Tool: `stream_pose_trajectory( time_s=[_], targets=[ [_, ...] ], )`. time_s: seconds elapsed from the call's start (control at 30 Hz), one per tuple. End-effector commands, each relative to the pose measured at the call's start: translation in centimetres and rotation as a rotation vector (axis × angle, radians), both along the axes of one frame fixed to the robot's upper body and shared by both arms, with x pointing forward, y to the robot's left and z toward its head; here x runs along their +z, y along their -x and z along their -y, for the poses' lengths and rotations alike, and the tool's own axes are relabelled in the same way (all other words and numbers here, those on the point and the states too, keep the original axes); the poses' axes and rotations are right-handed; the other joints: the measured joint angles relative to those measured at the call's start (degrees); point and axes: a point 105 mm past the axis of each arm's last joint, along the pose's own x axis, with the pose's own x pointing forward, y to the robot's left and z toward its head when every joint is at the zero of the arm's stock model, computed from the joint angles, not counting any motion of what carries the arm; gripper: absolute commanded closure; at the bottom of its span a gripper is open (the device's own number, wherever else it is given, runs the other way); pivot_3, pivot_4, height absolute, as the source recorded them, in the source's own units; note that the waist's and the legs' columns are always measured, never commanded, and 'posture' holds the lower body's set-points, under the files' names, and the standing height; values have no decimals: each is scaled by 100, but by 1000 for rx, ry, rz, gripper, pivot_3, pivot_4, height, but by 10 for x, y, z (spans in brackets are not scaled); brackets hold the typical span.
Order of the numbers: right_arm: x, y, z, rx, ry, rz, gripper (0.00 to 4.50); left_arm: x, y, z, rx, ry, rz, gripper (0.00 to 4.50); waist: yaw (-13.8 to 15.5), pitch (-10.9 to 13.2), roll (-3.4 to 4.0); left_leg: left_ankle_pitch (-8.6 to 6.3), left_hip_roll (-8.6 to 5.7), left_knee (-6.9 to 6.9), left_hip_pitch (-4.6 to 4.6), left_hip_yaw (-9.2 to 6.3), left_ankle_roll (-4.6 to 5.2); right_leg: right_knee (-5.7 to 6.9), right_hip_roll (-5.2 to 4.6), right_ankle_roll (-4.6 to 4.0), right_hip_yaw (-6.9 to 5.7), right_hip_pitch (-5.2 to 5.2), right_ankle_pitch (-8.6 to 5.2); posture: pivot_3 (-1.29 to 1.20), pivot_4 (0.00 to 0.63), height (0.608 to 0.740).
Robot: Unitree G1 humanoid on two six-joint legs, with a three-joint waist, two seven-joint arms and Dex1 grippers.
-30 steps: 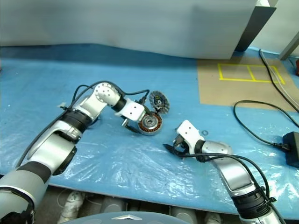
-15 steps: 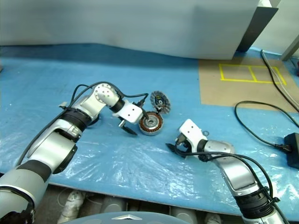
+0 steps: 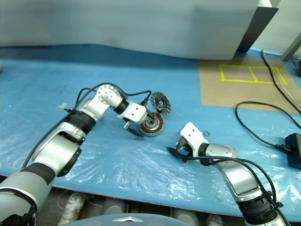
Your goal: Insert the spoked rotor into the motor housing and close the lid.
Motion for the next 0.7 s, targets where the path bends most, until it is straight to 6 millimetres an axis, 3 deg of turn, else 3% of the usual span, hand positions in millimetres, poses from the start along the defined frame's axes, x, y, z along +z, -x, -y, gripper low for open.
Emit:
stream_pose_trajectory(
  time_s=[0.03, 0.57, 0.7],
  targets=[
    [5, 2, -3, 22, 1, 17, 0, 5, -3, -6, -29, -27, 76, 316, 1, 0, 0, 0, 0, 0, 1, 0, 0, 0, 0, 0, 0, 0, 0, 0, 150, 740],
    [5, 2, -1, 3, 6, 17, 0, -28, 1, -12, -4, -114, 50, 316, 12, 0, 0, 0, 0, 1, 7, 0, 0, 1, -1, 0, 0, 5, 0, 0, 150, 740],
    [6, 2, -2, 0, 2, 18, 0, -30, -1, -19, 2, -148, 44, 1234, -1, -1, -1, 0, 0, 1, 15, 2, 0, 1, -1, -1, 3, 10, -1, 0, 150, 740]
  ],
)
